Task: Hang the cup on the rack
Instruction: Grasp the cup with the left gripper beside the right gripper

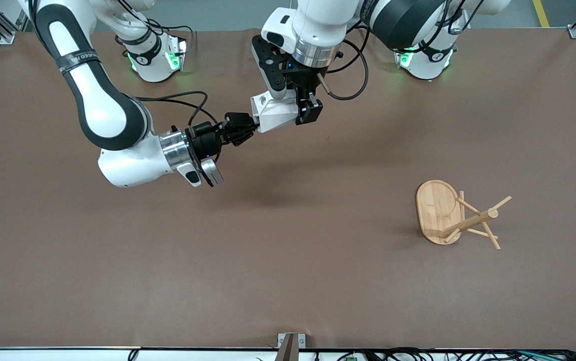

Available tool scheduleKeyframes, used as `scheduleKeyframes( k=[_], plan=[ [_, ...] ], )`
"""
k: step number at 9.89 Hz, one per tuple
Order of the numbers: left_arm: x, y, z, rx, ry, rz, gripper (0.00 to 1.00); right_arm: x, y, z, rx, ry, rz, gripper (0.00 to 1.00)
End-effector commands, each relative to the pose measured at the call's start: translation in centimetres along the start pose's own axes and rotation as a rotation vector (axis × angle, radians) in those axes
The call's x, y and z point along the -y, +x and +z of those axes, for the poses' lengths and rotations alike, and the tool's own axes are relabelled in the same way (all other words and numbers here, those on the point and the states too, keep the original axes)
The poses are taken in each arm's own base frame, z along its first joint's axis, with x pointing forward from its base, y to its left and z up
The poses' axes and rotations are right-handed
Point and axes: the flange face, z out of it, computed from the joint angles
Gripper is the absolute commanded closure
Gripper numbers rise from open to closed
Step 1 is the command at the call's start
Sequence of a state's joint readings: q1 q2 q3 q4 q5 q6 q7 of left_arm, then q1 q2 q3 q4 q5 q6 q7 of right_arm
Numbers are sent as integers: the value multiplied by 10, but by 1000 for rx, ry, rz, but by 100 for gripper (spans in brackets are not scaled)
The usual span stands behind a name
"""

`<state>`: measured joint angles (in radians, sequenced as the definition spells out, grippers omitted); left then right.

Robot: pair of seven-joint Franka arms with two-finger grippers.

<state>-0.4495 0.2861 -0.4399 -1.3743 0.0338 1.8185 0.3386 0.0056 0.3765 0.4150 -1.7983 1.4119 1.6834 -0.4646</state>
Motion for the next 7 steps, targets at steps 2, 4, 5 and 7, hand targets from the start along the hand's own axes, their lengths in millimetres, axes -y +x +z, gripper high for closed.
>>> scheduleKeyframes(
  k=[2,4,5,7],
  plan=[
    [3,-3,13,40,9,19,62,6,-2,3,8,30,-7,0],
    [4,-3,9,36,14,7,64,9,-1,2,0,27,-14,0],
    [6,-4,8,33,13,-7,64,14,-1,-2,-7,25,-24,0],
    [17,-14,4,54,19,-98,64,13,4,-13,-47,-5,-35,0]
  ],
)
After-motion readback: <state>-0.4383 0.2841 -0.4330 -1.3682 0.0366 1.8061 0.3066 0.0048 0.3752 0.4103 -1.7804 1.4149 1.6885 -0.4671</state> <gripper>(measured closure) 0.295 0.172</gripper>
